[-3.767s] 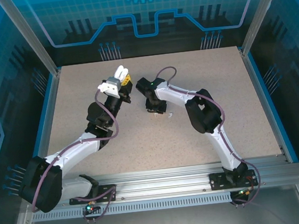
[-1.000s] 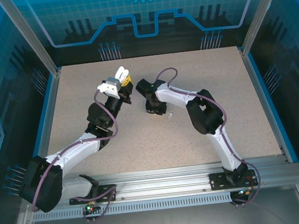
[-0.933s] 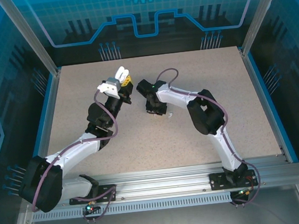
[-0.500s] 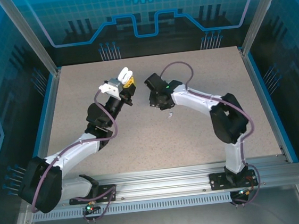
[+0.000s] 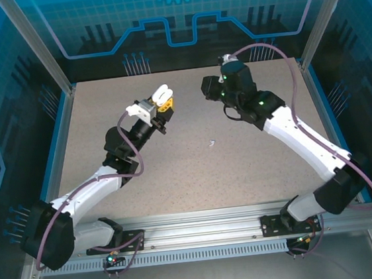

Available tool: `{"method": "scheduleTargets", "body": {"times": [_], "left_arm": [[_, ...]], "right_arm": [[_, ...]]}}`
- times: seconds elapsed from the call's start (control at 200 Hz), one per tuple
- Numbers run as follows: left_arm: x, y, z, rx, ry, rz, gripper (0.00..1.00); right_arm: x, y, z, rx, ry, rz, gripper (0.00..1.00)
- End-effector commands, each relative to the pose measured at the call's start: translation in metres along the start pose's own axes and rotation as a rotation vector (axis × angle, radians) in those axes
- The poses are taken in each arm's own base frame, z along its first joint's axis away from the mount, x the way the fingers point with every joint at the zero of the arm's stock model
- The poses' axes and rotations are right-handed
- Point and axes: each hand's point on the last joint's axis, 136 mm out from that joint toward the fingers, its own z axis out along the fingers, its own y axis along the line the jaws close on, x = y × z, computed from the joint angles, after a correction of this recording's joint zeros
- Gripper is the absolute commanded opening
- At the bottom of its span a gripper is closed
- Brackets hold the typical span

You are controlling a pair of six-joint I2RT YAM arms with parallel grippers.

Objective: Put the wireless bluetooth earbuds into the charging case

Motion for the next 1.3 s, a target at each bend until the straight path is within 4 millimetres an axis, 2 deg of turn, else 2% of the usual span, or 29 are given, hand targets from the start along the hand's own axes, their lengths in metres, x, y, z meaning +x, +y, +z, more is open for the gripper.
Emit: {"method": "scheduleTargets", "body": {"times": [0.0,0.195,0.475,0.855,1.296], "left_arm": [[-0.018,-0.007,0.008,0.049,-0.037,0.043,0.0],[-0.007,-0.017,0.02,0.088,0.023,-0.002,0.0],[0.01,-0.024,0.028,0.119,0.098,-0.079,0.0],[0.015,-0.034,0.035,0.153,0.109,-0.145,0.0],[0.015,-0.039,0.038,0.166,0.108,-0.153,0.0]], "right_arm": [[-0.033,0.026,-0.023,-0.118,-0.107,-0.065,0.23],[-0.043,0.057,-0.048,-0.284,-0.156,-0.077,0.23],[-0.03,0.09,-0.067,-0.436,-0.174,-0.117,0.23],[-0.004,0.113,-0.062,-0.56,-0.164,-0.113,0.23],[0.017,0.121,-0.039,-0.591,-0.113,-0.091,0.22]]}}
